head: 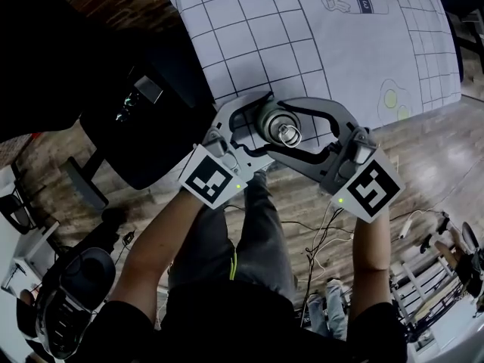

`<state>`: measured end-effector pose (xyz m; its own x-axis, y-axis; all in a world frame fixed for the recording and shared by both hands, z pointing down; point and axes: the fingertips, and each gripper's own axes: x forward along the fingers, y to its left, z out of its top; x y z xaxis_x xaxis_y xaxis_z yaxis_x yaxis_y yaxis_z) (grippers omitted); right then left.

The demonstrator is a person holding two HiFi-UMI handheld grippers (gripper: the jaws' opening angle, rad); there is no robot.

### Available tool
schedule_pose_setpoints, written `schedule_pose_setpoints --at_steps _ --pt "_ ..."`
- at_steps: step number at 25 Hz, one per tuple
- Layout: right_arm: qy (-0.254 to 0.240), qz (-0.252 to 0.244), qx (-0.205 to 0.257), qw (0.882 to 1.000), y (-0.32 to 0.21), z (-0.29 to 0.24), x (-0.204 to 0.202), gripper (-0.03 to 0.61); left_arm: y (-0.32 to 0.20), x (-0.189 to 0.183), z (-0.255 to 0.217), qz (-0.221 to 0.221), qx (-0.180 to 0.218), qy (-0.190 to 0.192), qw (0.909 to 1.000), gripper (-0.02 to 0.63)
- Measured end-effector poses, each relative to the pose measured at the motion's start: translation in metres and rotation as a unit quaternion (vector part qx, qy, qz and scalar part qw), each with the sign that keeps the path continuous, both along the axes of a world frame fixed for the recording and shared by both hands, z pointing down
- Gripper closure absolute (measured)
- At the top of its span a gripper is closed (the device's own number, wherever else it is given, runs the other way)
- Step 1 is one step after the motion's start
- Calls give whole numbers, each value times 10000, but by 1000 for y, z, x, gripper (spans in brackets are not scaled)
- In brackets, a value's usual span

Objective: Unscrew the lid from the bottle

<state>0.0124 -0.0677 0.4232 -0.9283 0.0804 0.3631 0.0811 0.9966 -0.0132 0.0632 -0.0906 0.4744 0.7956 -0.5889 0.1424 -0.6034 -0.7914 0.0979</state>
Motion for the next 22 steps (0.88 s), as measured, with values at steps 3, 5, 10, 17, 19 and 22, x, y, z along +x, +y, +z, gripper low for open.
schedule_pose_setpoints --at_steps 3,5,10,17,19,22 --pt "-39 75 -17 10000 0 0 1 314 0 0 0 7 -4 -4 10000 233" --pt "-55 128 -35 9999 0 1 2 313 0 0 0 10 -7 -19 10000 233" --pt "-93 377 -24 9992 -1 2 4 293 0 1 0 6 -4 -5 10000 233" --pt "-1048 1805 -689 9755 0 -9 15 290 0 1 1 13 -14 1 10000 233" --pt "-1137 2520 -478 9598 -3 -10 16 291 0 1 0 23 -9 -8 10000 233" --pt "-945 3514 61 9314 -11 -5 17 291 0 1 0 21 -3 -21 10000 233"
